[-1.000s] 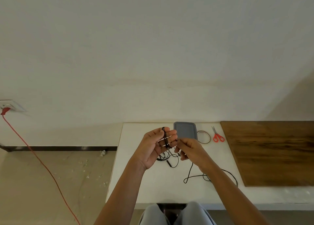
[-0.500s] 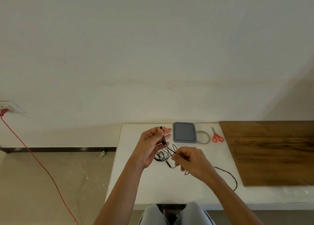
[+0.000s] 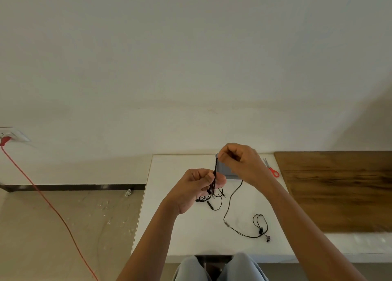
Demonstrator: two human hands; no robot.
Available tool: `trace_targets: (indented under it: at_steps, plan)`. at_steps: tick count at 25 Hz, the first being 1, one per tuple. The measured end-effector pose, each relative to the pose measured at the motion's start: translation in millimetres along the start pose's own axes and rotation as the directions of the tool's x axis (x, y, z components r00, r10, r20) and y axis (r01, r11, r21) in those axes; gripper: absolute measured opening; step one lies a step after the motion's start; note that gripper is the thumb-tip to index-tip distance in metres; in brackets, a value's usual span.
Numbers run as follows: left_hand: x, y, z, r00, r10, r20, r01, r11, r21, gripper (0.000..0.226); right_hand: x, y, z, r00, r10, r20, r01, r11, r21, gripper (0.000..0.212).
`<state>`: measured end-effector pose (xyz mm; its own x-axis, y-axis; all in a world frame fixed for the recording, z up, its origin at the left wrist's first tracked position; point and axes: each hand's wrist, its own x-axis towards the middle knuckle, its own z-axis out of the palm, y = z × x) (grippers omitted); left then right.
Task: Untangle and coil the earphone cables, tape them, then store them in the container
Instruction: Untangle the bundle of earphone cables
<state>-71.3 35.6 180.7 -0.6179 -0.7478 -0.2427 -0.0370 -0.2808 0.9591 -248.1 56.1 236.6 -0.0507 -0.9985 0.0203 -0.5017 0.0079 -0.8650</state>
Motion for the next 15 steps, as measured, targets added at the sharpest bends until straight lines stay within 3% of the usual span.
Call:
trace_targets:
  at_steps: [3, 6, 11, 15]
  plan:
    - [1.7, 0.1, -0.2, 0.999, 0.016, 0.044, -0.009, 0.987, -0.162, 0.026, 17.5, 17.4, 4.8, 0.998, 0.059, -0.012, -0.057, 0.986, 0.156, 0.012]
    - [3.4, 3.8, 3.4, 0.999, 0.036, -0.003, -0.035, 0.927, -0.374, 0.023, 21.7, 37.3, 18.6, 0.983, 0.181, 0.043, -0.185, 0.93, 0.319, 0.015]
    - [6.9, 6.9, -0.7, 0.993, 0.065, -0.095, -0.104, 0.865, -0.49, 0.024, -7.5, 49.1, 45.3, 0.944, 0.286, 0.163, -0.325, 0.888, 0.325, 0.022]
    - [6.9, 2.4, -0.4, 0.994, 0.055, -0.09, -0.095, 0.838, -0.537, 0.02, -25.1, 57.2, 49.2, 0.921, 0.334, 0.199, -0.387, 0.846, 0.367, 0.026]
